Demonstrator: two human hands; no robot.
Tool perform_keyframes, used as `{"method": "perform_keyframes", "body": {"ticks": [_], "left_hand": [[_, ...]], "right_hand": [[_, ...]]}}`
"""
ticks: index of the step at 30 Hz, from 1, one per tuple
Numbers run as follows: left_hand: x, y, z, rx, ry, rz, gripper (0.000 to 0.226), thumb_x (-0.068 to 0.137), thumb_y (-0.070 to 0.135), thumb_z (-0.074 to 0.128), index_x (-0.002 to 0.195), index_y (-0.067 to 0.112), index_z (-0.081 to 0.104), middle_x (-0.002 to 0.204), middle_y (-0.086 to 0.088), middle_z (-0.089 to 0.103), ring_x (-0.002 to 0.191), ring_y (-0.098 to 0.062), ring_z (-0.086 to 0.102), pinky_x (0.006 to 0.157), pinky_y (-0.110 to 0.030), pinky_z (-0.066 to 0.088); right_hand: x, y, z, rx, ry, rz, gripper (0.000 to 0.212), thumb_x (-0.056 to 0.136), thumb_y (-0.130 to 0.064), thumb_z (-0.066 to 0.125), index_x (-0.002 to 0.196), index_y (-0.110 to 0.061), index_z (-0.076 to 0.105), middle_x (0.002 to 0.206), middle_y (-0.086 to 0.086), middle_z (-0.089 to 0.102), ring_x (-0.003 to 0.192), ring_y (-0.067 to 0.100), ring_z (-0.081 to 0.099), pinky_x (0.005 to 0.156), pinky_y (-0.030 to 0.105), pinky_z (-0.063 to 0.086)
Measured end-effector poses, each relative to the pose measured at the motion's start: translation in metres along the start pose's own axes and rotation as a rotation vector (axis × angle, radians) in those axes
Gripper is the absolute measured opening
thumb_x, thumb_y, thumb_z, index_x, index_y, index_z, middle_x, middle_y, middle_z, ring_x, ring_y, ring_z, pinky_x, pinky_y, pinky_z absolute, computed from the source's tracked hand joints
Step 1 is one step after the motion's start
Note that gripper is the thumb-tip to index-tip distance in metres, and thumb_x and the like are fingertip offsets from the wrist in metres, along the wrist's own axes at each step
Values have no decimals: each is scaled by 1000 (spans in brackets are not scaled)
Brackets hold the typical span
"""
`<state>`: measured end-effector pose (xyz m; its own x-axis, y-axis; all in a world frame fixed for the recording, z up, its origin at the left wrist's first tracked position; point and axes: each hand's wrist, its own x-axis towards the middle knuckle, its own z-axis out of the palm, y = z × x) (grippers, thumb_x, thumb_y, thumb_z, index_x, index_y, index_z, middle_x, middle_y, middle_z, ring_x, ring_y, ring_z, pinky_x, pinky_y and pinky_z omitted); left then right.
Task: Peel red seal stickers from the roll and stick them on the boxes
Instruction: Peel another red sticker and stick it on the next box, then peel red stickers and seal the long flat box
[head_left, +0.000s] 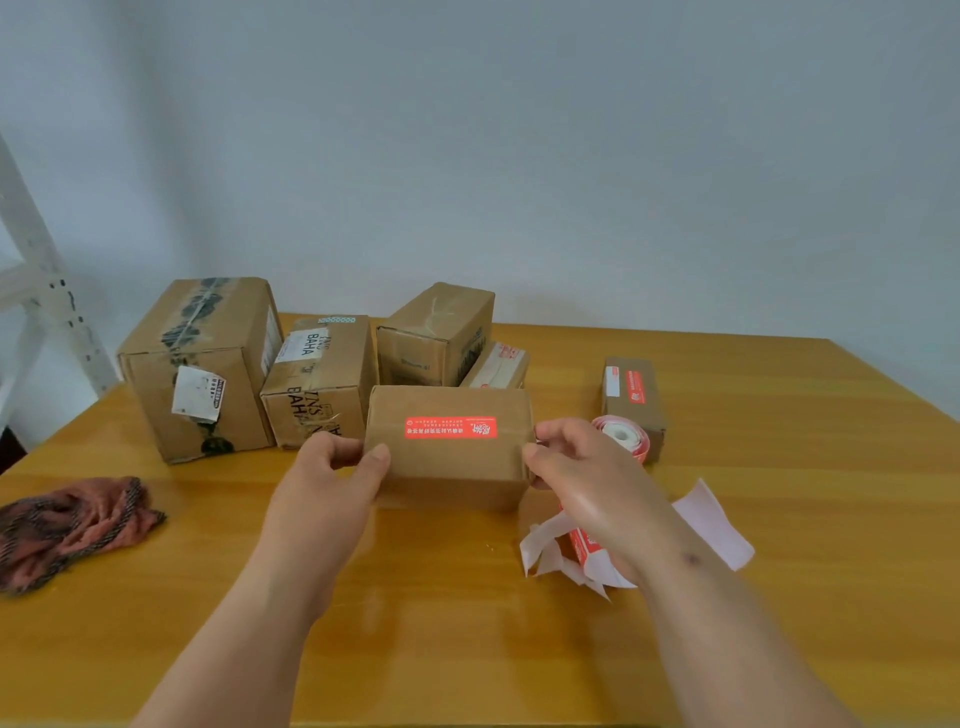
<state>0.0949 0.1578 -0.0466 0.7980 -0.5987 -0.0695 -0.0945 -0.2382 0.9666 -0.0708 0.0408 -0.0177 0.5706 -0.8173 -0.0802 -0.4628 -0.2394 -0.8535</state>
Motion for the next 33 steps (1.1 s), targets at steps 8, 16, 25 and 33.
{"method": "perform_keyframes", "body": {"ticks": [8,16,25,33], "left_hand": [[-2,35,8,15,149,250,14,94,38,56,107,33,59,96,11,62,82,-6,55,58,-24,39],[40,96,53,33,82,464,33,96,31,53,129,38,49,117,13,54,90,3,55,65,-14,39],[124,110,139,-29,-368,263,56,96,25,53,147,38,33,147,11,41,117,-11,56,100,-39,50],[113,71,162,249,-599,243,46,98,18,51,142,29,47,140,6,53,116,-8,50,94,-23,38]], "right_hand": [[4,-9,-12,37,115,-71,32,93,-36,57,123,-33,48,108,-16,58,94,-1,55,65,15,41],[40,-23,-50,95,216,-90,88,85,-38,68,147,-48,6,109,-11,59,97,8,61,75,24,46],[88,-6,-77,39,231,12,55,81,-30,73,129,-30,47,96,-3,65,88,13,65,83,36,54],[109,13,-75,-193,111,52,47,90,-37,60,135,-26,49,118,-8,60,108,12,56,93,31,48]]}}
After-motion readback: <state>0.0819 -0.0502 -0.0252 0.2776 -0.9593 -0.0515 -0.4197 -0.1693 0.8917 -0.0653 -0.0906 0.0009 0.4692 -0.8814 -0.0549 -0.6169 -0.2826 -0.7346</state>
